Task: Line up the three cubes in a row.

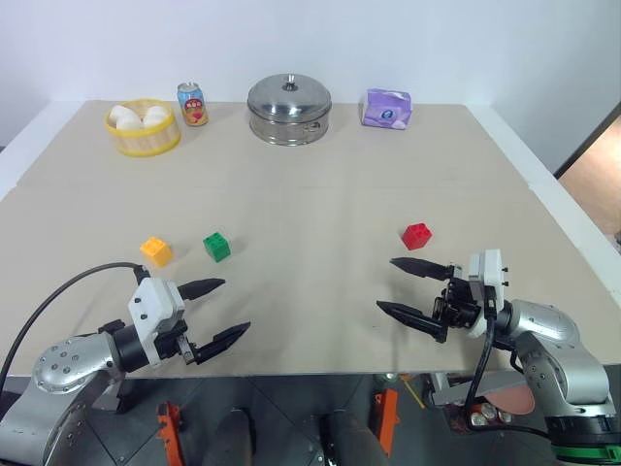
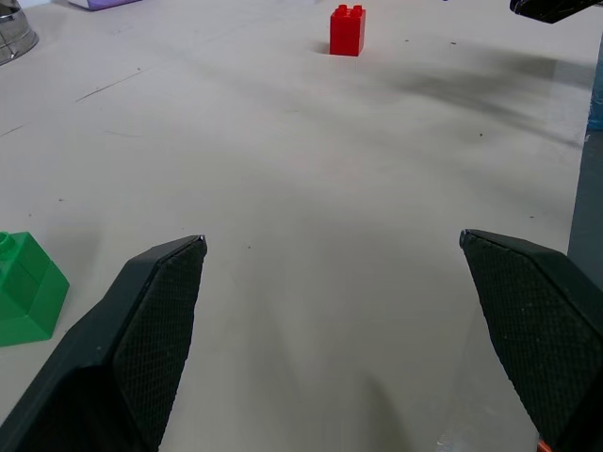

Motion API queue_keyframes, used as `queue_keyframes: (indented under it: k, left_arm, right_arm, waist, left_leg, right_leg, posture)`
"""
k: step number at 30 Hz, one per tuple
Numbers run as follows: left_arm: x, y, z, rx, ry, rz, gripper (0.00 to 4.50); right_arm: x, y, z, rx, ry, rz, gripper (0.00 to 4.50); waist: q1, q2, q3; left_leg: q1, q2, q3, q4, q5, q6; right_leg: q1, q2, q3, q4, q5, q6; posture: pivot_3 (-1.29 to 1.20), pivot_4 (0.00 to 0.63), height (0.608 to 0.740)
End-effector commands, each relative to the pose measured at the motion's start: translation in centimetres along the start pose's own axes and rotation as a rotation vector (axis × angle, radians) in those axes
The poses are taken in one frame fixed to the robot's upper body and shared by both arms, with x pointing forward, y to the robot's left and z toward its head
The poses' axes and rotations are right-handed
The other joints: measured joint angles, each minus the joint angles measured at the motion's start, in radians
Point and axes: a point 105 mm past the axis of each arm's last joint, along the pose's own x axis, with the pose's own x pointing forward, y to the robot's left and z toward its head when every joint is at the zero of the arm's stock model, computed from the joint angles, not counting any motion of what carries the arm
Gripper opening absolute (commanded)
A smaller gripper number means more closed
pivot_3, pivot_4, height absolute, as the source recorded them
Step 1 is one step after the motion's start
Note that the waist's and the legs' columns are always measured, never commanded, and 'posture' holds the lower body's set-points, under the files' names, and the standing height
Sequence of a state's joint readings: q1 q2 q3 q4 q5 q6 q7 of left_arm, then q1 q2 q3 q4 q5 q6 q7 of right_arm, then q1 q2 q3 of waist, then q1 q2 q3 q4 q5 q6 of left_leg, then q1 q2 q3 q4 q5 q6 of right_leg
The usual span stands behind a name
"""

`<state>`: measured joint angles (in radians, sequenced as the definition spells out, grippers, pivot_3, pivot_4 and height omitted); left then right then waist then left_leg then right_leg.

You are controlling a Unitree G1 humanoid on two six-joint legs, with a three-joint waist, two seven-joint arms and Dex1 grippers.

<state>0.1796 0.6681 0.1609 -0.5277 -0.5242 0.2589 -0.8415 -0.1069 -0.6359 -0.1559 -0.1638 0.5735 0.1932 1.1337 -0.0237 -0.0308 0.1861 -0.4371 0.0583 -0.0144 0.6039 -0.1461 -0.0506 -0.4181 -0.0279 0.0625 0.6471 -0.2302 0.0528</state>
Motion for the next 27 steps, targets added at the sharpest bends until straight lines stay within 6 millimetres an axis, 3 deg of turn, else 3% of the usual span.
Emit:
queue_keyframes:
  k: [1,20,22,27]
  left_arm:
    - [0.1,-0.5,0.6,0.045,-0.017,-0.030,4.46]
    - [0.6,-1.3,0.7,0.028,-0.039,-0.056,4.46]
    - [1.0,-1.0,1.3,0.020,-0.064,-0.045,4.46]
    - [3.6,-0.4,2.9,0.046,-0.157,-0.048,4.46]
  right_arm:
    - [-0.1,0.2,0.5,-0.027,0.002,0.020,4.50]
    - [0.1,0.0,0.5,-0.018,0.013,0.008,4.50]
    - [0.4,-1.0,0.9,-0.014,-0.005,-0.050,4.50]
    - [0.8,-6.7,1.2,0.019,0.044,-0.379,4.50]
  waist:
    - [0.000,0.000,0.000]
    - [0.000,0.000,0.000]
    - [0.000,0.000,0.000]
    - [0.000,0.000,0.000]
  left_leg:
    - [0.000,0.000,0.000,0.000,0.000,0.000]
    - [0.001,0.000,0.001,0.000,0.000,0.000]
    - [0.000,0.000,0.001,0.000,0.000,0.000]
    - [0.001,0.001,0.001,0.005,0.000,0.000]
  right_leg:
    - [0.000,0.000,0.000,0.000,0.000,0.000]
    - [0.000,0.000,0.001,0.000,0.000,0.000]
    - [0.000,0.000,0.001,0.000,0.000,0.000]
    - [0.000,0.002,0.003,0.001,0.005,0.000]
  posture:
    - [0.00,0.150,0.739]
    - [0.00,0.150,0.739]
    - [0.00,0.150,0.739]
    - [0.00,0.150,0.739]
